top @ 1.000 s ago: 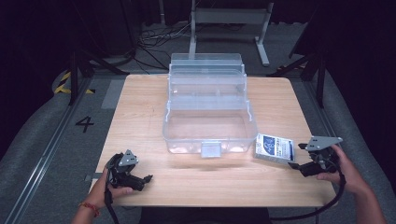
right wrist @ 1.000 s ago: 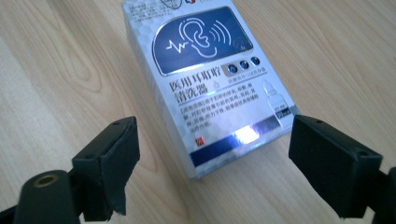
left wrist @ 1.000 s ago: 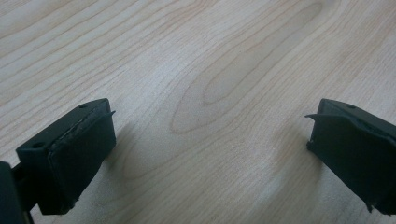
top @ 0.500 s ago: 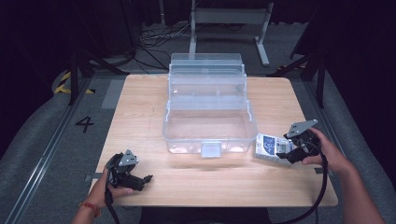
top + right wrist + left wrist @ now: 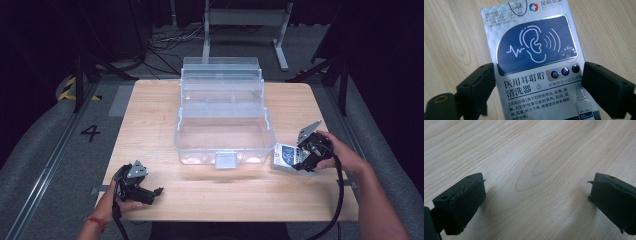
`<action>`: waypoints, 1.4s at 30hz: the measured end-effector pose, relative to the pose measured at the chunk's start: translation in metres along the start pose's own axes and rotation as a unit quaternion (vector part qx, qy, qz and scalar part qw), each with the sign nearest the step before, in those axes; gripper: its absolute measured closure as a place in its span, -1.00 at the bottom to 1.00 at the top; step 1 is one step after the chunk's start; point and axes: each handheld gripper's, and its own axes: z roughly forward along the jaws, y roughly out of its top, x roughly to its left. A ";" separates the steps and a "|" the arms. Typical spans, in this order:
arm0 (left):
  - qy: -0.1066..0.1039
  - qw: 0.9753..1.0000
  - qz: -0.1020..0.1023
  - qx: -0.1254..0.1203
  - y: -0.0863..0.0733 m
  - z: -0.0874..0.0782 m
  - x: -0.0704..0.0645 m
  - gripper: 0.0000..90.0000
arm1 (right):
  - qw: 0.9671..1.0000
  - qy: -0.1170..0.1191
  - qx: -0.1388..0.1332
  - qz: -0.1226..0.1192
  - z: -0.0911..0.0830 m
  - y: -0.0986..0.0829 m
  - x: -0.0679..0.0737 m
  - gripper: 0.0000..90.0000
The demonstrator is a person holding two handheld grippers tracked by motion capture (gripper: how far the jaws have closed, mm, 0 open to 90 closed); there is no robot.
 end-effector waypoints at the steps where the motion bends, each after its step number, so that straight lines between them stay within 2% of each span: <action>1: 0.000 1.000 0.000 0.000 0.000 0.000 0.000 -0.99 | 1.000 -0.003 0.007 -0.001 0.001 0.002 0.000 -0.82; 2: 0.000 1.000 0.000 0.000 0.000 0.000 0.000 -0.99 | 1.000 0.000 0.008 -0.004 0.001 0.003 0.000 -0.81; 3: 0.000 1.000 0.000 0.000 0.000 0.000 0.000 -0.99 | 1.000 -0.006 0.007 -0.003 0.002 0.004 0.000 -0.80; 7: 0.000 1.000 0.000 0.000 0.000 0.000 0.000 -0.99 | 1.000 -0.018 0.018 -0.010 0.008 0.007 -0.001 -0.98; 9: 0.000 1.000 0.000 0.000 0.000 0.000 0.000 -0.99 | 0.999 -0.010 0.042 -0.007 0.014 0.009 -0.004 -1.00; 11: 0.000 1.000 0.000 0.000 0.000 0.000 0.000 -0.99 | 0.998 -0.018 0.061 -0.002 0.021 0.011 -0.006 -0.99; 15: -0.001 1.000 0.002 -0.001 0.000 0.000 0.000 -0.99 | 0.998 -0.015 0.062 -0.003 0.029 0.011 -0.006 -1.00; 21: -0.016 1.000 0.018 0.014 0.005 0.001 0.003 -0.98 | 0.999 0.002 0.053 0.001 0.025 0.006 -0.006 -0.91; 22: -0.013 1.000 0.018 0.016 0.006 0.001 0.003 -0.98 | 0.999 0.004 0.053 0.004 0.024 0.005 -0.006 -0.90; 24: -0.016 1.000 0.018 0.014 0.010 0.001 0.002 -0.85 | 0.999 0.004 0.048 0.006 0.024 0.004 -0.007 -0.90; 26: -0.025 0.999 0.036 0.015 0.017 -0.002 -0.001 -0.50 | 0.999 0.005 0.044 0.011 0.023 0.002 -0.006 -0.89; 27: -0.022 0.999 0.040 0.015 0.020 -0.002 -0.003 -0.55 | 0.999 0.004 0.044 0.014 0.022 0.000 -0.006 -0.89; 28: -0.021 0.999 0.044 0.004 0.025 -0.004 -0.006 -0.63 | 0.999 0.006 0.046 0.015 0.021 0.000 -0.006 -0.89; 30: -0.019 0.998 0.060 -0.011 0.035 -0.010 -0.010 -0.55 | 0.999 0.008 0.042 0.020 0.020 -0.003 -0.006 -0.89; 31: -0.015 0.998 0.061 -0.017 0.039 -0.013 -0.012 -0.52 | 0.999 0.009 0.037 0.023 0.019 -0.006 -0.007 -0.89; 34: -0.005 0.995 0.086 -0.044 0.057 -0.024 -0.021 -0.56 | 0.999 0.006 0.028 0.033 0.018 -0.011 -0.007 -0.89; 36: -0.010 0.994 0.098 -0.057 0.069 -0.030 -0.026 -0.55 | 0.999 0.007 0.026 0.037 0.016 -0.015 -0.007 -0.89; 38: -0.010 0.991 0.109 -0.076 0.084 -0.036 -0.034 -0.54 | 0.999 0.007 0.023 0.040 0.015 -0.018 -0.007 -0.89; 39: -0.008 0.989 0.117 -0.089 0.093 -0.039 -0.038 -0.53 | 0.999 0.009 0.020 0.041 0.015 -0.019 -0.007 -0.89; 41: -0.008 0.987 0.126 -0.101 0.106 -0.041 -0.042 -0.52 | 0.999 0.008 0.017 0.042 0.014 -0.021 -0.007 -0.89; 42: -0.005 0.985 0.133 -0.111 0.113 -0.043 -0.044 -0.52 | 0.999 0.009 0.016 0.041 0.014 -0.022 -0.007 -0.89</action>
